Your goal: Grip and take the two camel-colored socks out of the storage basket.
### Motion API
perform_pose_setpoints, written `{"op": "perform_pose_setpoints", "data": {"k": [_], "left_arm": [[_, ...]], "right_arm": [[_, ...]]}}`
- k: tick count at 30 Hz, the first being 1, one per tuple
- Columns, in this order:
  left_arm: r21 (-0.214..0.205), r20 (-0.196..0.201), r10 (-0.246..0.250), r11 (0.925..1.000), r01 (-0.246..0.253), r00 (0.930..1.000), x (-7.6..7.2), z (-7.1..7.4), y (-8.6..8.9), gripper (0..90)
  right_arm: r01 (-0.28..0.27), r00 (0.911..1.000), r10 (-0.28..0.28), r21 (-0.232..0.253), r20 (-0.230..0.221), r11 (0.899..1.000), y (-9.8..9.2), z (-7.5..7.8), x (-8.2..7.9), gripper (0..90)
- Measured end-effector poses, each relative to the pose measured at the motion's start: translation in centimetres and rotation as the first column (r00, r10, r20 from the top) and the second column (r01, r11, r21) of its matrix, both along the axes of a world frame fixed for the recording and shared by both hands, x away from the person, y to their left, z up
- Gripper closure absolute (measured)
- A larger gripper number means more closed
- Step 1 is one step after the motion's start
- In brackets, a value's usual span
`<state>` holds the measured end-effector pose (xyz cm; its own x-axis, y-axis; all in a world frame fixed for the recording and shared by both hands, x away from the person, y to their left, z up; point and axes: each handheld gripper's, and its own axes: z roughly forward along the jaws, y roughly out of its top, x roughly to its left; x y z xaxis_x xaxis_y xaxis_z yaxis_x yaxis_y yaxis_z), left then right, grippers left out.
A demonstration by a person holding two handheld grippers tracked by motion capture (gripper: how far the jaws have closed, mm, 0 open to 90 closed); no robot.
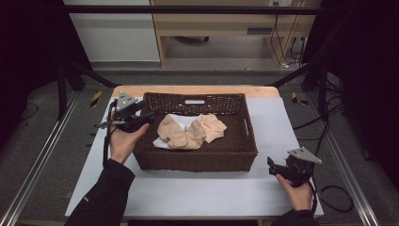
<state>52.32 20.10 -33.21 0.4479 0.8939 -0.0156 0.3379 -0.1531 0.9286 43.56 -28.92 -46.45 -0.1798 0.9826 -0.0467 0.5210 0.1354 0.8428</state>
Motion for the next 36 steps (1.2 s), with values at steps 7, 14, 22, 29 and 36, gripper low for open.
{"op": "perform_pose_setpoints", "data": {"k": [7, 14, 22, 29, 36], "left_arm": [[0.035, -0.021, 0.007, 0.9994, -0.006, 0.9998, 2.0, -1.3, -1.1, 39.7], [0.079, -0.074, -0.007, 0.9968, 0.013, 0.9973, 4.1, -3.6, -2.5, 39.5], [0.119, -0.122, 0.003, 0.9929, 0.012, 0.9926, 5.2, -5.2, -3.1, 41.3], [0.205, -0.161, 0.009, 0.9784, 0.025, 0.9869, 6.4, -7.1, -3.5, 41.4], [0.214, -0.180, 0.018, 0.9767, 0.022, 0.9834, 7.0, -7.8, -3.5, 42.0]], "right_arm": [[-0.005, 1.0000, 0.005, 0.000, 0.001, 1.000, 0.0, 0.0, 0.1, 3.5], [-0.005, 1.0000, 0.005, -0.001, -0.003, 1.000, 0.0, 0.0, 0.1, 3.6], [-0.004, 1.0000, 0.004, -0.009, -0.005, 1.000, 0.0, 0.0, 0.2, 3.8], [-0.010, 0.9999, 0.009, -0.016, -0.012, 1.000, 0.1, -0.1, 0.2, 4.1], [-0.013, 0.9998, 0.012, -0.019, -0.013, 1.000, 0.1, -0.1, 0.2, 4.5]]}}
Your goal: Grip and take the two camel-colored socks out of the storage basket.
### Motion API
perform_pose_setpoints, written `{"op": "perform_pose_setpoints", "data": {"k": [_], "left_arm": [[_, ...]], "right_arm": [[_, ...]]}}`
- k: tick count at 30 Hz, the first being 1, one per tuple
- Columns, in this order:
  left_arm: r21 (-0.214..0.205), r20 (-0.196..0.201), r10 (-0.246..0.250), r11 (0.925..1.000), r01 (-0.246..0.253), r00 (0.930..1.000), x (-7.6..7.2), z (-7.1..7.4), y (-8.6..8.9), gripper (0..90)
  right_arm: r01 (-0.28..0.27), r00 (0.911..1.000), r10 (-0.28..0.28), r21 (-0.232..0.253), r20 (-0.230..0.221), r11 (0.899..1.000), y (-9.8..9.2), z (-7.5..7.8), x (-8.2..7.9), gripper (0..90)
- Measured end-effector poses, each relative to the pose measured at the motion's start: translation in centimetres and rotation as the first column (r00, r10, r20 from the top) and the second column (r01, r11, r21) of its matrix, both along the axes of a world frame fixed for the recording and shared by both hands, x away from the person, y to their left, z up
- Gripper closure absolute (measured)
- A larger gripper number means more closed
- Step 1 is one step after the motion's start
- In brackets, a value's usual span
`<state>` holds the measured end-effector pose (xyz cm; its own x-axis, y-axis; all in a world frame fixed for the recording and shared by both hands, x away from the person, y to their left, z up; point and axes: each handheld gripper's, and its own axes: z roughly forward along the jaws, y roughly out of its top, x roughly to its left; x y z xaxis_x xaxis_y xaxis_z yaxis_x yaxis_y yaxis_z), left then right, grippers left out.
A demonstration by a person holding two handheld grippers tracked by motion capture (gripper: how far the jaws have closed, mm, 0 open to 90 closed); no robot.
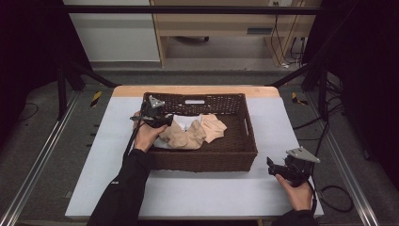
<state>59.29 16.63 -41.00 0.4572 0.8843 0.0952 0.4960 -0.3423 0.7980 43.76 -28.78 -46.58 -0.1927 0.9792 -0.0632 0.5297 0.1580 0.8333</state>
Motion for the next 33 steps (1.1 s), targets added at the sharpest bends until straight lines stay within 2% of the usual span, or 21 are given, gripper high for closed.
{"op": "perform_pose_setpoints", "data": {"k": [11, 13, 14, 16, 18, 22, 23, 26, 29, 31, 33], "left_arm": [[0.021, -0.066, 0.006, 0.9998, -0.004, 0.9978, 0.8, -1.2, 0.2, 41.3], [0.027, -0.092, 0.010, 0.9996, -0.008, 0.9957, 1.1, -1.5, 0.3, 40.3], [0.046, -0.107, 0.010, 0.9990, -0.005, 0.9943, 1.2, -1.7, 0.2, 40.2], [0.052, -0.108, 0.004, 0.9987, 0.002, 0.9941, 1.2, -1.8, 0.1, 37.7], [0.066, -0.134, -0.018, 0.9975, 0.027, 0.9909, 1.3, -2.1, -0.1, 38.2], [0.067, -0.170, -0.029, 0.9969, 0.041, 0.9850, 1.5, -2.7, -0.3, 37.0], [0.069, -0.188, -0.041, 0.9961, 0.055, 0.9813, 1.5, -2.7, -0.3, 39.2], [0.069, -0.219, -0.040, 0.9961, 0.056, 0.9750, 1.4, -2.9, -0.3, 47.1], [0.067, -0.234, -0.047, 0.9957, 0.064, 0.9710, 1.3, -2.8, -0.3, 59.3], [0.082, -0.245, -0.050, 0.9940, 0.072, 0.9683, 1.2, -2.6, -0.3, 67.8], [0.074, -0.260, -0.048, 0.9948, 0.070, 0.9645, 1.0, -2.4, -0.4, 74.7]], "right_arm": [[-0.003, 1.0000, 0.003, -0.003, -0.002, 1.000, 0.0, 0.0, 0.0, 4.6], [-0.004, 1.0000, 0.004, -0.008, -0.008, 1.000, 0.0, 0.0, 0.0, 4.6], [-0.004, 1.0000, 0.004, -0.007, -0.009, 1.000, 0.0, 0.0, 0.0, 4.6], [-0.005, 1.0000, 0.005, -0.005, -0.003, 1.000, 0.0, 0.0, 0.0, 4.5], [-0.005, 1.0000, 0.005, -0.006, -0.002, 1.000, 0.0, 0.0, 0.0, 4.6], [-0.007, 1.0000, 0.007, -0.005, -0.004, 1.000, 0.0, -0.1, 0.1, 4.6], [-0.013, 0.9998, 0.013, -0.007, -0.015, 1.000, 0.1, -0.1, 0.1, 4.6], [-0.013, 0.9999, 0.013, -0.009, -0.006, 1.000, 0.1, -0.1, 0.0, 4.6], [-0.020, 0.9997, 0.019, -0.005, -0.016, 1.000, 0.1, 0.0, 0.1, 4.9], [-0.026, 0.9996, 0.026, -0.003, -0.003, 1.000, 0.3, 0.1, -0.1, 5.2], [-0.028, 0.9996, 0.028, -0.001, -0.012, 1.000, 0.3, 0.0, 0.0, 5.2]]}}
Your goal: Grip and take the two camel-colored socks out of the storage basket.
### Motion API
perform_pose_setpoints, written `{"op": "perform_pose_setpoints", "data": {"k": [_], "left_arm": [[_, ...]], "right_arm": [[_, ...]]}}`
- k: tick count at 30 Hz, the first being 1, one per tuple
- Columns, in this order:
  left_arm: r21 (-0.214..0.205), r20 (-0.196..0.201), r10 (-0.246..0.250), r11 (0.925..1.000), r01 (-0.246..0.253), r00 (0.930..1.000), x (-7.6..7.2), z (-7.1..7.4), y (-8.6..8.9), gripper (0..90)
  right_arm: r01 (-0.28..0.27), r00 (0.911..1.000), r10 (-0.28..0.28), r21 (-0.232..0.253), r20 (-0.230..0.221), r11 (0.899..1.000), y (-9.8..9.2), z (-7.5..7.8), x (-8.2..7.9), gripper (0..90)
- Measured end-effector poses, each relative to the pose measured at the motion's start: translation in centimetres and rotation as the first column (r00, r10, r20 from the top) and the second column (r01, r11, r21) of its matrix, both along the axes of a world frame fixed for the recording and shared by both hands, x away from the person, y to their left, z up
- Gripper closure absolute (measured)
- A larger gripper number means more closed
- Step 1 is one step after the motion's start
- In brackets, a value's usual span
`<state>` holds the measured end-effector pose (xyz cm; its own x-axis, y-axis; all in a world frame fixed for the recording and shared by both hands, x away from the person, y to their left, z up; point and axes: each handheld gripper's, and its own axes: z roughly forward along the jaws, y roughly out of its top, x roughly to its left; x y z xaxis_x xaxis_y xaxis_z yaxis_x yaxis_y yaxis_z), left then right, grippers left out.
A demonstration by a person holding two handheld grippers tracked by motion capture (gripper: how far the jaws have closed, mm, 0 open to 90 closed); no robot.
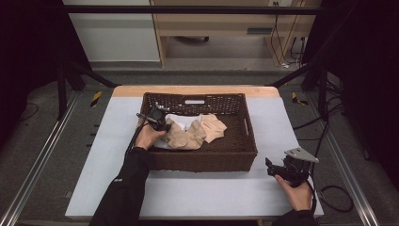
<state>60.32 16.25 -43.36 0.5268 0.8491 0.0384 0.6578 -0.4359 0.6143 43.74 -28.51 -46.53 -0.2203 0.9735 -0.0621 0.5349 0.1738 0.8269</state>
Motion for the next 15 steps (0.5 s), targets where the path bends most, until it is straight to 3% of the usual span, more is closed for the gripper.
{"op": "perform_pose_setpoints", "data": {"k": [3, 8, 10, 12, 13, 15], "left_arm": [[-0.005, 0.009, 0.013, 0.9999, -0.013, 0.9999, -0.3, 0.6, 0.1, 80.6], [-0.070, 0.036, 0.022, 0.9973, -0.019, 0.9991, -0.7, 1.4, 0.3, 84.8], [-0.069, 0.066, 0.016, 0.9976, -0.012, 0.9977, -1.1, 1.8, 0.3, 85.0], [-0.092, 0.093, 0.010, 0.9958, -0.001, 0.9956, -1.5, 2.0, 0.4, 85.2], [-0.106, 0.125, 0.004, 0.9943, 0.009, 0.9922, -1.9, 2.2, 0.4, 85.2], [-0.123, 0.127, 0.000, 0.9923, 0.016, 0.9919, -2.0, 2.2, 0.4, 85.2]], "right_arm": [[-0.001, 1.0000, 0.001, -0.004, 0.000, 1.000, 0.0, 0.0, -0.1, 5.3], [0.003, 1.0000, -0.003, -0.005, -0.006, 1.000, 0.0, 0.0, 0.0, 5.2], [0.003, 1.0000, -0.003, -0.008, -0.004, 1.000, 0.0, 0.0, -0.1, 5.2], [0.005, 1.0000, -0.005, -0.007, 0.001, 1.000, -0.1, 0.1, -0.1, 5.3], [0.011, 0.9999, -0.011, -0.007, 0.002, 1.000, -0.1, 0.1, -0.1, 5.2], [0.007, 1.0000, -0.007, -0.009, 0.000, 1.000, -0.1, 0.0, -0.1, 5.2]]}}
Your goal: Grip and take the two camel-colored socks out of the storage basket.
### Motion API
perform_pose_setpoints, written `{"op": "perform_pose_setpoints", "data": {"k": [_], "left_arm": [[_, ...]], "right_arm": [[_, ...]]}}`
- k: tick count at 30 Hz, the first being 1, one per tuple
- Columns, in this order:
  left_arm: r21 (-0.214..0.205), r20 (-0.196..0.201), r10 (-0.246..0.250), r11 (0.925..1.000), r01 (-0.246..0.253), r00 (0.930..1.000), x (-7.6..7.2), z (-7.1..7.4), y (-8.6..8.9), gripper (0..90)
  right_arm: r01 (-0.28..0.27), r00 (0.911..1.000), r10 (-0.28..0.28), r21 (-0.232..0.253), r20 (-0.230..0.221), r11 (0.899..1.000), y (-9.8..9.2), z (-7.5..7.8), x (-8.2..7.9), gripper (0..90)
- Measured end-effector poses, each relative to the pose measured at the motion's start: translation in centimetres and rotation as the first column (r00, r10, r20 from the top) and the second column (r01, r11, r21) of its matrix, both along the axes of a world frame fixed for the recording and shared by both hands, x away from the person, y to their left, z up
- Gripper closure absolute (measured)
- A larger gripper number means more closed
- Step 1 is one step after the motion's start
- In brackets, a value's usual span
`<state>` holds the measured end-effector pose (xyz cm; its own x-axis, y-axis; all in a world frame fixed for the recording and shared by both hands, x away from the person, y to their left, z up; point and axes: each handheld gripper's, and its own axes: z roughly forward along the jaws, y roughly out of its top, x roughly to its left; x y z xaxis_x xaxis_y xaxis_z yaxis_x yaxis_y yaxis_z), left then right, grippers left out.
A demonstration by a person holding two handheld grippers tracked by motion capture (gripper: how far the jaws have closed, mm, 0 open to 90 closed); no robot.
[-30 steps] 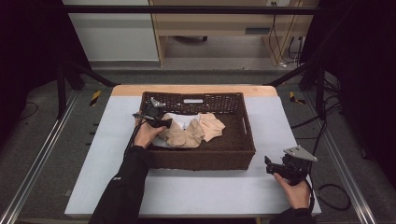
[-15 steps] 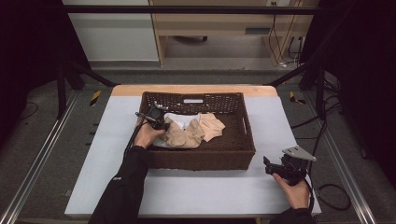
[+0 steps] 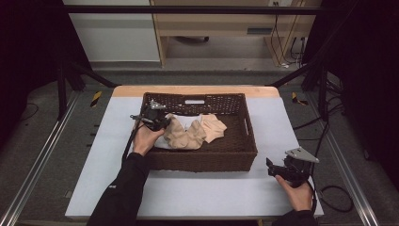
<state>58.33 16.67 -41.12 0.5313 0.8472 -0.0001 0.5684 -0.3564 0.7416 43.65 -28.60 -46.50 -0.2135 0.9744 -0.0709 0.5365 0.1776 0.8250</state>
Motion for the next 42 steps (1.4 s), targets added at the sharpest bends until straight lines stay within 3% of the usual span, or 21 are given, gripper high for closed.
{"op": "perform_pose_setpoints", "data": {"k": [6, 8, 12, 15, 17, 18, 20, 26, 28, 30, 31, 33, 34, 35, 38, 39, 42], "left_arm": [[-0.044, 0.057, -0.008, 0.9990, 0.010, 0.9983, -0.4, 0.6, -0.1, 85.3], [-0.076, 0.100, -0.010, 0.9969, 0.017, 0.9949, -0.8, 1.2, 0.0, 85.4], [-0.110, 0.144, -0.016, 0.9935, 0.032, 0.9895, -1.4, 2.0, 0.1, 85.6], [-0.184, 0.185, -0.021, 0.9813, 0.056, 0.9825, -2.1, 3.3, 0.2, 85.6], [-0.205, 0.220, -0.032, 0.9757, 0.078, 0.9751, -2.9, 4.4, 0.3, 85.5], [-0.205, 0.220, -0.032, 0.9757, 0.078, 0.9751, -2.9, 4.4, 0.3, 85.6], [-0.236, 0.245, -0.032, 0.9674, 0.091, 0.9690, -3.7, 5.1, 0.4, 85.6], [-0.267, 0.299, -0.051, 0.9543, 0.135, 0.9530, -6.1, 6.7, 0.8, 85.6], [-0.294, 0.319, -0.049, 0.9444, 0.148, 0.9466, -7.0, 7.2, 0.9, 85.6], [-0.304, 0.335, -0.051, 0.9394, 0.159, 0.9409, -7.6, 7.6, 1.1, 85.6], [-0.315, 0.339, -0.057, 0.9339, 0.170, 0.9389, -8.2, 7.9, 1.2, 85.6], [-0.320, 0.343, -0.058, 0.9313, 0.174, 0.9377, -8.5, 8.0, 1.2, 85.6], [-0.330, 0.350, -0.064, 0.9253, 0.187, 0.9345, -9.1, 8.3, 1.3, 85.6], [-0.330, 0.350, -0.064, 0.9253, 0.187, 0.9345, -9.1, 8.3, 1.3, 85.6], [-0.343, 0.367, -0.078, 0.9150, 0.213, 0.9270, -10.2, 8.9, 1.5, 85.6], [-0.343, 0.367, -0.078, 0.9150, 0.213, 0.9270, -10.2, 8.9, 1.5, 85.7], [-0.358, 0.379, -0.082, 0.9054, 0.228, 0.9219, -11.3, 9.3, 1.5, 85.6]], "right_arm": [[0.001, 1.0000, -0.001, 0.000, 0.002, 1.000, 0.0, 0.0, 0.1, 5.2], [0.000, 1.0000, 0.000, -0.001, -0.002, 1.000, 0.0, -0.1, 0.1, 5.2], [0.001, 1.0000, -0.001, 0.000, 0.003, 1.000, 0.0, 0.0, 0.1, 5.2], [0.003, 1.0000, -0.003, 0.001, 0.004, 1.000, -0.1, 0.0, 0.1, 5.2], [0.005, 1.0000, -0.005, -0.001, 0.003, 1.000, -0.1, 0.0, 0.1, 5.2], [0.005, 1.0000, -0.005, -0.001, 0.003, 1.000, -0.1, 0.0, 0.1, 5.2], [0.003, 1.0000, -0.003, -0.003, 0.003, 1.000, -0.1, 0.0, 0.1, 5.2], [0.012, 0.9999, -0.012, -0.002, 0.011, 1.000, -0.2, 0.1, 0.1, 5.1], [0.013, 0.9999, -0.013, -0.002, 0.010, 1.000, -0.2, 0.0, 0.1, 5.1], [0.016, 0.9998, -0.016, -0.002, 0.012, 1.000, -0.2, 0.1, 0.1, 5.1], [0.017, 0.9998, -0.017, -0.002, 0.013, 1.000, -0.2, 0.1, 0.1, 5.1], [0.018, 0.9997, -0.018, -0.003, 0.014, 1.000, -0.2, 0.1, 0.1, 5.1], [0.018, 0.9997, -0.018, -0.003, 0.014, 1.000, -0.2, 0.0, 0.1, 5.1], [0.018, 0.9998, -0.018, -0.004, 0.012, 1.000, -0.2, 0.0, 0.1, 5.1], [0.022, 0.9997, -0.022, -0.004, 0.013, 1.000, -0.2, 0.1, 0.1, 5.1], [0.022, 0.9997, -0.022, -0.004, 0.013, 1.000, -0.2, 0.1, 0.1, 5.1], [0.025, 0.9996, -0.024, -0.002, 0.014, 1.000, -0.3, 0.1, 0.1, 5.1]]}}
